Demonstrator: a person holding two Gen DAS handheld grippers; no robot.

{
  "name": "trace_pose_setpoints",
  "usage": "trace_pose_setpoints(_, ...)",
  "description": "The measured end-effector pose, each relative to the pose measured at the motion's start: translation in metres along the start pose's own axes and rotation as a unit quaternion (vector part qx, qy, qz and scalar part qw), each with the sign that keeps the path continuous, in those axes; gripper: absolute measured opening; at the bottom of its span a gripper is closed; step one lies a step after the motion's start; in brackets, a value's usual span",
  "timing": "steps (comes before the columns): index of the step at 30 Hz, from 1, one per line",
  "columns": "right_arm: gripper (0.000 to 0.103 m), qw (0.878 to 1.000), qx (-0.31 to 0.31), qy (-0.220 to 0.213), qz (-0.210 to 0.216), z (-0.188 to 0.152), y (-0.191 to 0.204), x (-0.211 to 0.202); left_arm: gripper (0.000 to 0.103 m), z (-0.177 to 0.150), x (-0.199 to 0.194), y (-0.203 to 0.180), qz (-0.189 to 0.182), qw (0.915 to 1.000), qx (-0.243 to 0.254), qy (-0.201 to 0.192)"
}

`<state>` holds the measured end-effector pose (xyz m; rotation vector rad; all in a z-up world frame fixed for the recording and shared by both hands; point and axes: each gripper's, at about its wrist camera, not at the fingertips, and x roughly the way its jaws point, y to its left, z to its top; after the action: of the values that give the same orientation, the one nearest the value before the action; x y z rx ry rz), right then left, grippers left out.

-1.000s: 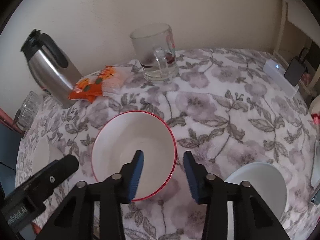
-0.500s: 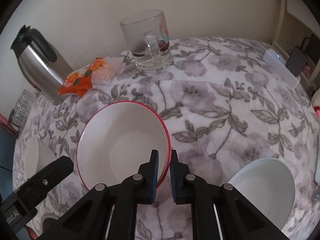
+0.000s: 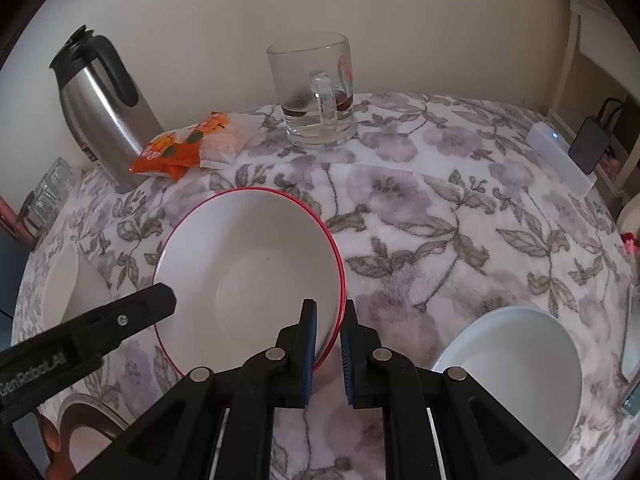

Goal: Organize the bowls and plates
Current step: 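Grasp the strawberry bowl rim with the right tool while the left tool grasps it too, then lift and carry the strawberry bowl over the basin with both tools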

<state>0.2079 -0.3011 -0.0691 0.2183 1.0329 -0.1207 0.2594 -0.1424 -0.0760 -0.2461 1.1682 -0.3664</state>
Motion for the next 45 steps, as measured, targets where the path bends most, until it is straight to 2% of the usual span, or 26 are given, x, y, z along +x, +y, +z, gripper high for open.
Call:
trace_pose_setpoints(3,0.012,1.0,-0.008,-0.004,-0.001,-0.002,0.003,-0.003,0.02,-0.001,0.003,-0.002,-0.009,0.9999,0.002,0.005)
trace_pose_setpoints(8,0.013,1.0,-0.01,-0.007,-0.001,-0.004,0.004,-0.006,0.018,-0.001,0.004,-0.003,-0.008,0.9999,0.002,0.006)
trace_pose_setpoints(10,0.013,1.0,-0.008,-0.007,0.0,-0.004,0.004,-0.007,0.011,-0.001,0.004,-0.001,-0.003,1.0,0.001,0.006)
trace_pose_setpoints(25,0.012,1.0,0.007,-0.01,0.005,-0.006,0.006,-0.027,0.009,-0.001,-0.015,-0.002,-0.01,0.9999,-0.002,-0.003)
trace_pose_setpoints(34,0.012,0.999,0.007,-0.037,0.012,-0.005,0.016,-0.072,0.009,-0.004,-0.067,-0.012,-0.026,0.9989,0.003,-0.038)
trace_pose_setpoints(45,0.012,0.997,0.008,-0.072,0.026,-0.012,0.024,-0.129,0.009,-0.015,-0.138,-0.028,-0.032,0.9946,0.036,-0.092)
